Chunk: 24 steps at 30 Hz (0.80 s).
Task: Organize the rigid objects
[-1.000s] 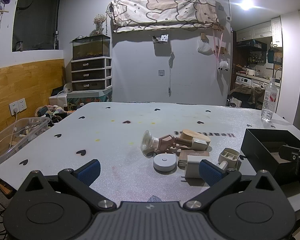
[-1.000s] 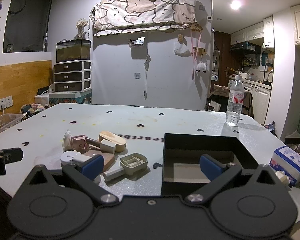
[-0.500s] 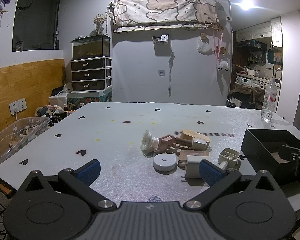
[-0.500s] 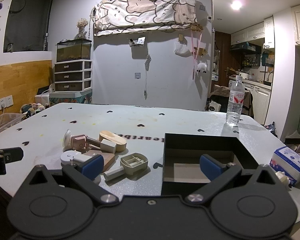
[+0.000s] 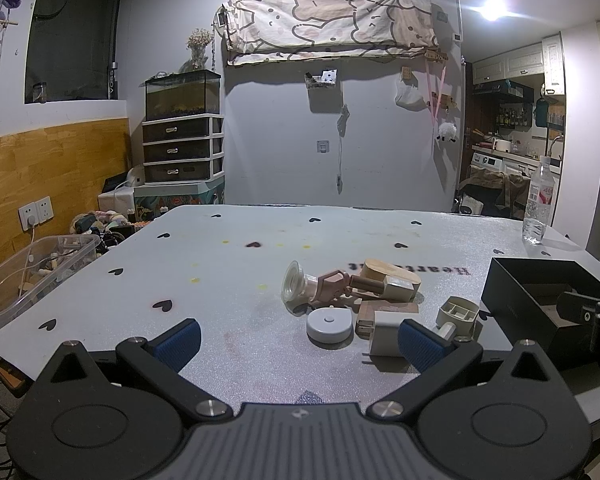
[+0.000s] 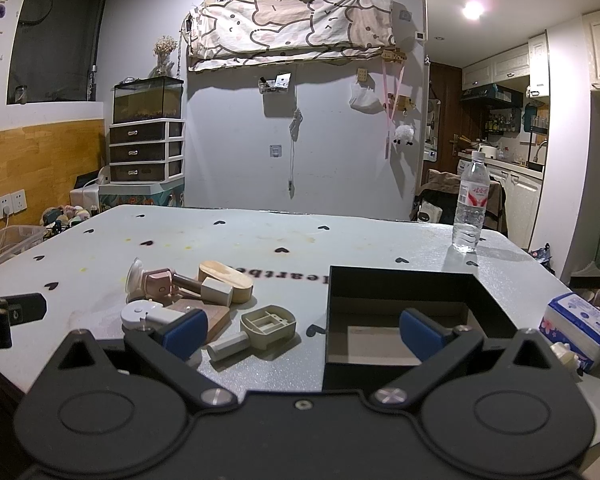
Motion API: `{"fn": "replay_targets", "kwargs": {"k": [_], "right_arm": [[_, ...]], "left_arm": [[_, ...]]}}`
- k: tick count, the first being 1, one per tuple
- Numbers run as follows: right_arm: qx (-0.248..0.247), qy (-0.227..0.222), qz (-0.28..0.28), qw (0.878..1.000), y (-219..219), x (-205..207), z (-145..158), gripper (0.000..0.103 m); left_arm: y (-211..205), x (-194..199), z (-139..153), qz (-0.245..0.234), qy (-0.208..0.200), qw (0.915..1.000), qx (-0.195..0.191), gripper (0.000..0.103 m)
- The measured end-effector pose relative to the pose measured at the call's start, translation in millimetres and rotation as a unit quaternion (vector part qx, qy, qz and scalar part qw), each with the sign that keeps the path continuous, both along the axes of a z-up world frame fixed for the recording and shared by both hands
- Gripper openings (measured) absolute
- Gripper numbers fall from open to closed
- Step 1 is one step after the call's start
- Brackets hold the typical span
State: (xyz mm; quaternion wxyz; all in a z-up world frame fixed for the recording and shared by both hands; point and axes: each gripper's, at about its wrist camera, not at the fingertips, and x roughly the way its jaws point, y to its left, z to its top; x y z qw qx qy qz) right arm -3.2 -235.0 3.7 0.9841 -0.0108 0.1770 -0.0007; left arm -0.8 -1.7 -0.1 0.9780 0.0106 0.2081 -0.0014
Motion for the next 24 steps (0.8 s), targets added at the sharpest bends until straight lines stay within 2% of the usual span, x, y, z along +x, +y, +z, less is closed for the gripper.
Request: {"fn": "replay_targets", "kwargs": {"k": [17,21,24], "right_arm": [[0.001,-0.003,-0.005,1.0,1,1,3,0.103],[0.007,-0.007,-0.014,1.0,-19,6,4,0.103],[0.01,-0.018,-0.041,0.999,-45,6,8,0.103]], "left_arm": [[-1,-1,0,0.0,0.0,1.0,0.0,0.103],[-5,0,2,0.001,0.002,1.0,-0.001,0.103],[-7,1,2,-0.001,0.005,1.0,-0.002,0.103]]}}
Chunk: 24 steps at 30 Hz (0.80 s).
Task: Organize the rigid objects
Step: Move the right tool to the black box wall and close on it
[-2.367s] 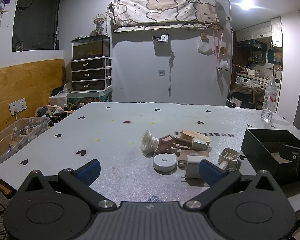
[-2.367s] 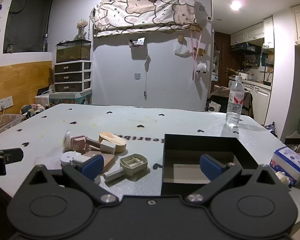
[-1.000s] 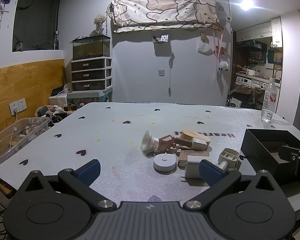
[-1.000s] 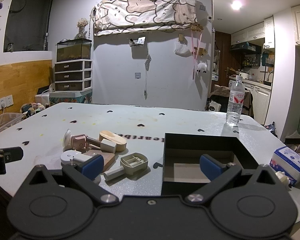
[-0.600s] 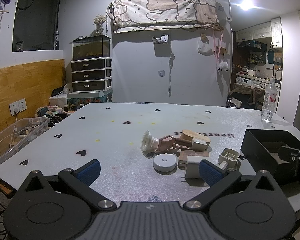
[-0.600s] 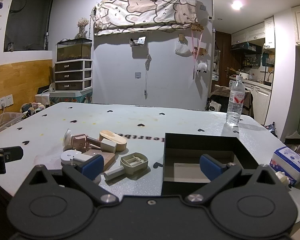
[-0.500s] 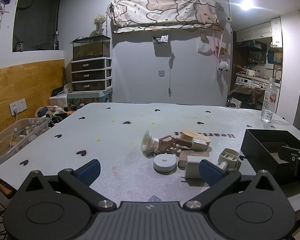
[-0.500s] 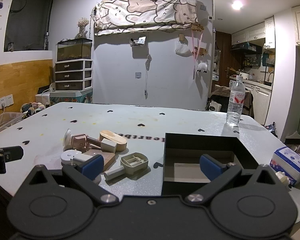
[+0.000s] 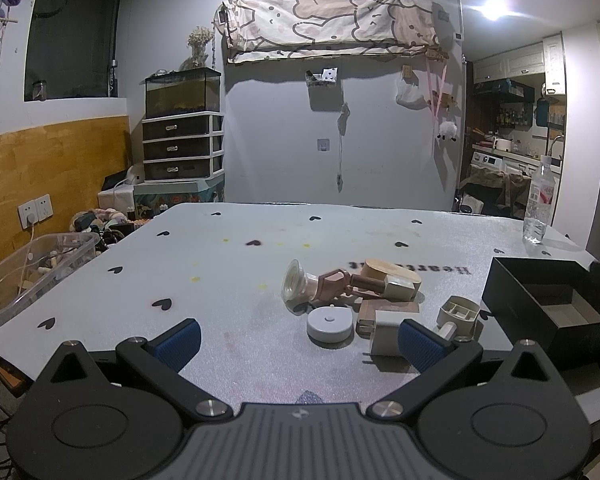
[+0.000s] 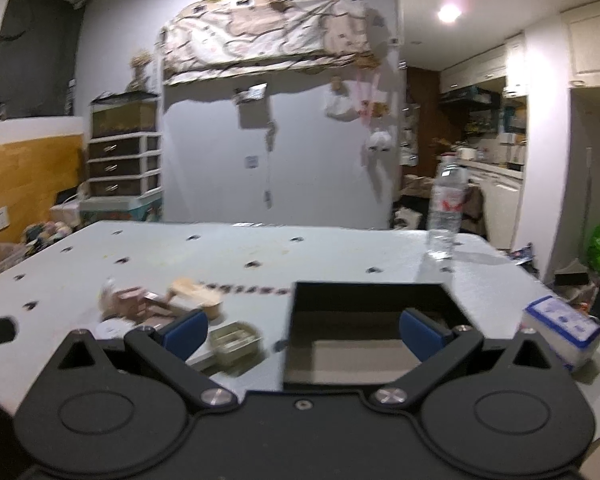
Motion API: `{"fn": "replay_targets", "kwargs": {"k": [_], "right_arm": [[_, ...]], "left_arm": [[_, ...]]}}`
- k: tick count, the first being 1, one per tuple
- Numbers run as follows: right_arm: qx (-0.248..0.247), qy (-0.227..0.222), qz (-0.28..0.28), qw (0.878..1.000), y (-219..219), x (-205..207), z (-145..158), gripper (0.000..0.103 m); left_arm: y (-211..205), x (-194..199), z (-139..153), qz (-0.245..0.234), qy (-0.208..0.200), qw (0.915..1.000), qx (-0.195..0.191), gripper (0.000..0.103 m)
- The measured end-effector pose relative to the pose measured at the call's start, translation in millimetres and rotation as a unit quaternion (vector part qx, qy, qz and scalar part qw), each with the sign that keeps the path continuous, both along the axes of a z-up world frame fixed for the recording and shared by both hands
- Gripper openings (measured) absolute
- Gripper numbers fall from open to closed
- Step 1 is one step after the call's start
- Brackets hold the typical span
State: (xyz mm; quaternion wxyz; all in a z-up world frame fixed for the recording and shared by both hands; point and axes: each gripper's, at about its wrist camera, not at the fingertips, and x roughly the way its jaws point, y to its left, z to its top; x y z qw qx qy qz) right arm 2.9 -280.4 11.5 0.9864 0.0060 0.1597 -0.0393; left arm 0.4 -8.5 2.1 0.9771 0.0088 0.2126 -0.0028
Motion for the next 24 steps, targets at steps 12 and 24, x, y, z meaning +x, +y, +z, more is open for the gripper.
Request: {"fn": "replay_targets", "kwargs": {"k": [12,24], "right_arm": [[0.022,-0.02,-0.119,0.992,-98,19,-3,0.103],[0.069,0.084,-0.076,0.991,-146,63,-43,0.053]], "left_arm": [[0,13,-15,-0.013,0.02,0.9997,-0.007,0.103],[-10,25,-35,-0.03,0.036,0.9987,-0.02,0.103]]}}
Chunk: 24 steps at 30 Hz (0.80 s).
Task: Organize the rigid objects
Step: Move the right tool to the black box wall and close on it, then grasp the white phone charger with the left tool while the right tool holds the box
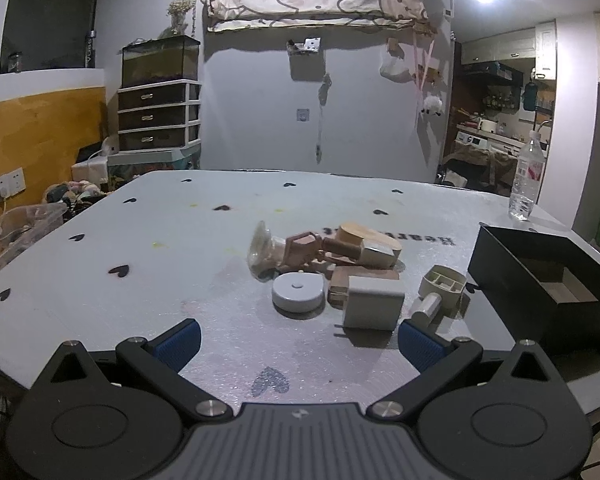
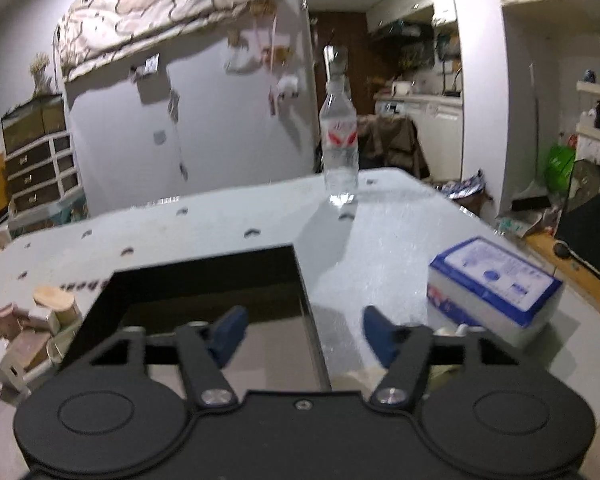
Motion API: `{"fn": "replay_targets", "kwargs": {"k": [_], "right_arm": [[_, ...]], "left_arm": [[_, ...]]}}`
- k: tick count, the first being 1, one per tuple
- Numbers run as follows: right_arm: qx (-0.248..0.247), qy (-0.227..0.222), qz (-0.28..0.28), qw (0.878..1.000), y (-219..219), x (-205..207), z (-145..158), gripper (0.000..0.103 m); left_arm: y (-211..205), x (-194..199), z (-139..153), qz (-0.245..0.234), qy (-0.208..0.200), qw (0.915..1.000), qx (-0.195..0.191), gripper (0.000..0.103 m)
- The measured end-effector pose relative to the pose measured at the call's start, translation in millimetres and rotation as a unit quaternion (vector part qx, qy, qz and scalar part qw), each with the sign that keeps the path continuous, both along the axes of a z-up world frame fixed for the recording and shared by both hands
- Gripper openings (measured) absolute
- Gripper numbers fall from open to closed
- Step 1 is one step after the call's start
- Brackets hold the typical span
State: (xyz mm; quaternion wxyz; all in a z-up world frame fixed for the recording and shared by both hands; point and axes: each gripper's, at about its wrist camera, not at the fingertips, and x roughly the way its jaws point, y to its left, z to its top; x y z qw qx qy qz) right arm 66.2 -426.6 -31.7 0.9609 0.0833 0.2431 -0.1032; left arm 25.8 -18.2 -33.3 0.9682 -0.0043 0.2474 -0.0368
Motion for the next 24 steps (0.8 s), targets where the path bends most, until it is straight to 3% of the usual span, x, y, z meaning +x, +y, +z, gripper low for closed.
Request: {"fn": "replay_targets", "kwargs": {"k": [2,4,9,17,22,24], "right_arm": [[0.005,0.017,0.007,1.0,-1,5,-4,0.046],[0.006,0.034,0.009,0.999,-2,8,-9,0.031],[-0.011,0.05,0.013,0.999,-3,8,-14,0.016],[-0.018,0.054,0.019,0.998,-2,2,-12,0.004],[-0.022,0.049,0.02,0.998,0,0,-11,0.003],[-0.022,0.048,0.022,0.998,0,0,-11,0.003]], "left_arm": [[-1,2,-2,-0.002,-0.001,1.0,-0.002,0.103],[-2,5,-2,-0.009,0.005,0.9999,0.003,0.103],[0,16,-1,-0.017,0.003,0.9996,-0.022,0.103],[-8,53,-13,-0.065,0.023,0.995,-0.072,0.101],[-18,78,-24,-0.083,0.02,0.9926,-0.086,0.082],[-20,88,-29,-0.084,0.019,0.9923,-0.089,0.081]]}}
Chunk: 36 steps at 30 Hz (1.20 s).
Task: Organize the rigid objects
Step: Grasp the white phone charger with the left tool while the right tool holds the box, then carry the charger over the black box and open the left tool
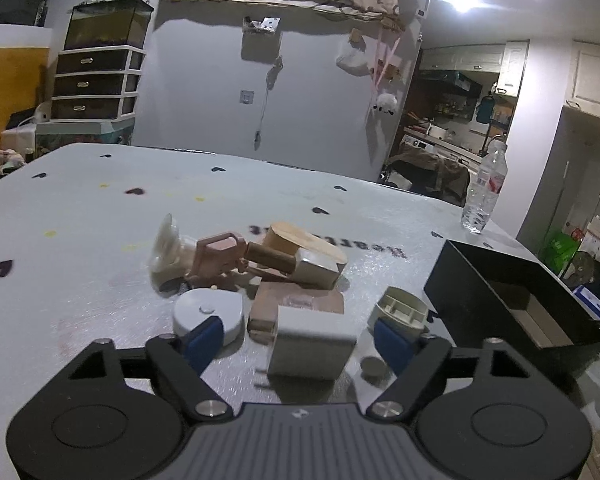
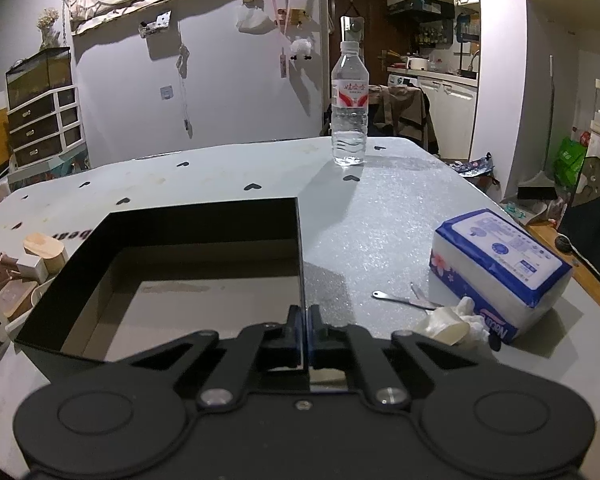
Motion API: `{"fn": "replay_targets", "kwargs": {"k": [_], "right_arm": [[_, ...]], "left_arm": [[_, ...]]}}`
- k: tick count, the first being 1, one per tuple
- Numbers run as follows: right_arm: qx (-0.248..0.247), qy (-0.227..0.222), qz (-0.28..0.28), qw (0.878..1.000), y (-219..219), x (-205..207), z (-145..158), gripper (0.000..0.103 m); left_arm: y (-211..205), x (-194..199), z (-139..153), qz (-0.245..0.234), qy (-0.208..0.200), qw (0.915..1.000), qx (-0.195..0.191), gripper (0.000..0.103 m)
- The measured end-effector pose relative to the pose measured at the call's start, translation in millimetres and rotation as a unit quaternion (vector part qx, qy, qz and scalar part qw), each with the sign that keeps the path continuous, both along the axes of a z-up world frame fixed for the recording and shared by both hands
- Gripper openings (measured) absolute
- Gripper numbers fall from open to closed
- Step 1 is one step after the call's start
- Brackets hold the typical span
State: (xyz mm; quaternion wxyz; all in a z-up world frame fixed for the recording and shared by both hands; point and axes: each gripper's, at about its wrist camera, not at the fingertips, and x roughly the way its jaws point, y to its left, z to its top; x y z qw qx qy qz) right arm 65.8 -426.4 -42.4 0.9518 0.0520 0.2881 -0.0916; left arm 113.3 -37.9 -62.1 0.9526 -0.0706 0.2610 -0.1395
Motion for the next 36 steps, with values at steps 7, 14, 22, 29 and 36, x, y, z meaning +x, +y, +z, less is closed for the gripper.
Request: {"fn": "replay_targets", "kwargs": {"k": [7,14,22,29,36], "right_arm": [[-0.005,-0.004,-0.001,1.0,1,-1,0,0.003],[-0.003,-0.008,-0.003,1.0,1,-1,-1,0.003],[-0.003,-0.009,-0.003,1.0,2,-2,-1,0.003],[-0.003,-0.009,0.002,1.0,4,-1,-1,0.003],[-0.007,-0.007,0.005,1.0,5,-1,-1,0.003]], "left_arm": [[0,21,-10,0.001,0.001,1.0,-0.006,0.082],[-9,26,-13,-0.018,0.011,0.9998,-0.004,0.082],[-13,28,-15,-0.011,0.022,0.9996,0.014,0.068],[-12,26,-3,-0.017,0.04,0.999,0.011,0.067],[-35,29,39,-0.053,0.038,0.9978,-0.009,0.067]]}}
